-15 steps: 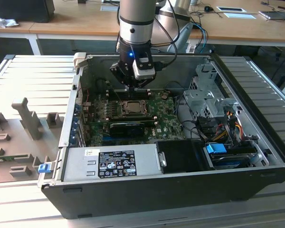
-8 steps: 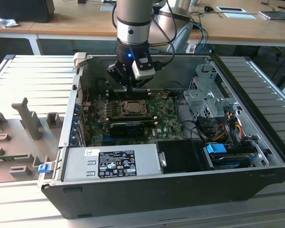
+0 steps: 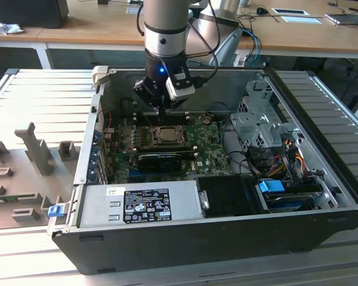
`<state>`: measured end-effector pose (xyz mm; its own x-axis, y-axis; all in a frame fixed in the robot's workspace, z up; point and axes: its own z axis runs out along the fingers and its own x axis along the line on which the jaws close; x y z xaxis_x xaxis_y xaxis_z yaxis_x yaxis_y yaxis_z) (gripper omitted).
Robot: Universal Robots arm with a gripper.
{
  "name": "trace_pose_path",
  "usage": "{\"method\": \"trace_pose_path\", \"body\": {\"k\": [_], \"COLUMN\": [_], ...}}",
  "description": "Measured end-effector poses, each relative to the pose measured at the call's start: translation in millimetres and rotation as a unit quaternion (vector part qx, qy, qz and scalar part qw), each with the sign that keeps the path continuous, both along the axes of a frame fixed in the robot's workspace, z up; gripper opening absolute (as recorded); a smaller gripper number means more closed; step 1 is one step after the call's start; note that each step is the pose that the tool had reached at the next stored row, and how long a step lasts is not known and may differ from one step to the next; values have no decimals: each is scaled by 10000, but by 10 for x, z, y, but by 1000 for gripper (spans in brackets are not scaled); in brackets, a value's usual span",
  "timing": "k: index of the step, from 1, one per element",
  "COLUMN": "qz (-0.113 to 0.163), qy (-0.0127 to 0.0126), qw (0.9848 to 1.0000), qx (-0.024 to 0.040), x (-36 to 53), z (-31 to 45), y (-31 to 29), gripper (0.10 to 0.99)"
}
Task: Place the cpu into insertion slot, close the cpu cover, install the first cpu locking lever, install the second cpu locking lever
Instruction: 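Install the first cpu locking lever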
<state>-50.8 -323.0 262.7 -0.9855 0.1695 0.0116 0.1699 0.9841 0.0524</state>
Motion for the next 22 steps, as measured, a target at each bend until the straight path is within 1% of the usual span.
{"method": "trace_pose_path", "body": {"k": [1,3,4,5,6,8,10,11,13,14,15,16,18,19,20,22], "qz": [4,5,5,159,328,516,699,742,754,753,752,753,755,755,760,770], "qy": [-3,-21,-37,-37,-36,-36,-34,-35,-40,-47,-52,-58,-74,-83,-93,-98], "qw": [10000,10000,10000,9999,9994,9987,9975,9972,9971,9971,9971,9971,9971,9971,9971,9970], "qx": [2,7,20,37,38,38,38,39,39,38,38,37,37,40,54,71], "x": [-23,-112,-180,-184,-184,-184,-185,-189,-231,-277,-305,-345,-459,-495,-544,-576], "z": [-2,-5,-9,-12,-14,-17,-18,-19,-20,-20,-20,-21,-22,-23,-27,-32], "y": [0,0,0,1,0,0,0,0,0,0,0,0,0,0,2,9], "gripper": [106,106,106,106,106,106,106,106,106,106,106,106,106,106,106,106]}}
